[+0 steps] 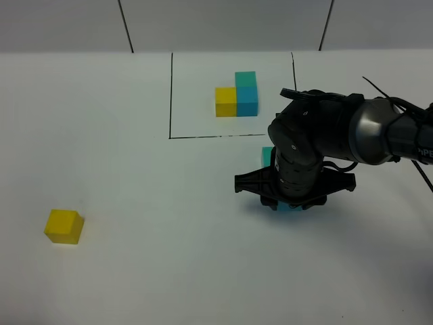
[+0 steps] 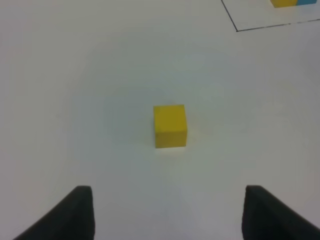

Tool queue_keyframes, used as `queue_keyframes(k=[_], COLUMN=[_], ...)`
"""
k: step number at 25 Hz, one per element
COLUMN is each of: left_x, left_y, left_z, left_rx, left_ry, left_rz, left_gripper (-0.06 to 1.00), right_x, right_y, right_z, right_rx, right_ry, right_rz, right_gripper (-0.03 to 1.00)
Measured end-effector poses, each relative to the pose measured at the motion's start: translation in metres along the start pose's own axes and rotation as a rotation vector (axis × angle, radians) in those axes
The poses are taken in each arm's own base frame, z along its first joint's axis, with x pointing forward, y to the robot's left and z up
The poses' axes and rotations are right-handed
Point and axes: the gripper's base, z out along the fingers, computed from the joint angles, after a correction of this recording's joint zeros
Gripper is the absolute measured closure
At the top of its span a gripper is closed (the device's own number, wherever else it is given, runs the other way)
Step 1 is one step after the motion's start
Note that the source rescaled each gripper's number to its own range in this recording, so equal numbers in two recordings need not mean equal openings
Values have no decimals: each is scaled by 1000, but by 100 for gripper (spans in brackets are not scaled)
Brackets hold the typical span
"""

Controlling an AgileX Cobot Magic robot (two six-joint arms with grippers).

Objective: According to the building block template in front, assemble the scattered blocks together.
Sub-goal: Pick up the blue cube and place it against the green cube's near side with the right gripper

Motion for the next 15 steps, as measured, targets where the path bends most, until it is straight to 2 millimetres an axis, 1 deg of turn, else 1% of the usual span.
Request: queue_keyframes(k=[8, 13, 15], left_x=[0, 0, 0], left_y=[0, 0, 0], left_z=[0, 0, 0], left_rx=[0, 0, 0], left_ry=[0, 0, -1], left_rz=[0, 0, 0], left_gripper=[55, 55, 55], right_x=[-2, -2, -2], right_y=[6, 7, 8], right_z=[14, 27, 28], right_rx=[-13, -2, -3], right_ry=[7, 14, 13], right_rz=[-2, -9, -9], right_gripper=[96, 96, 96])
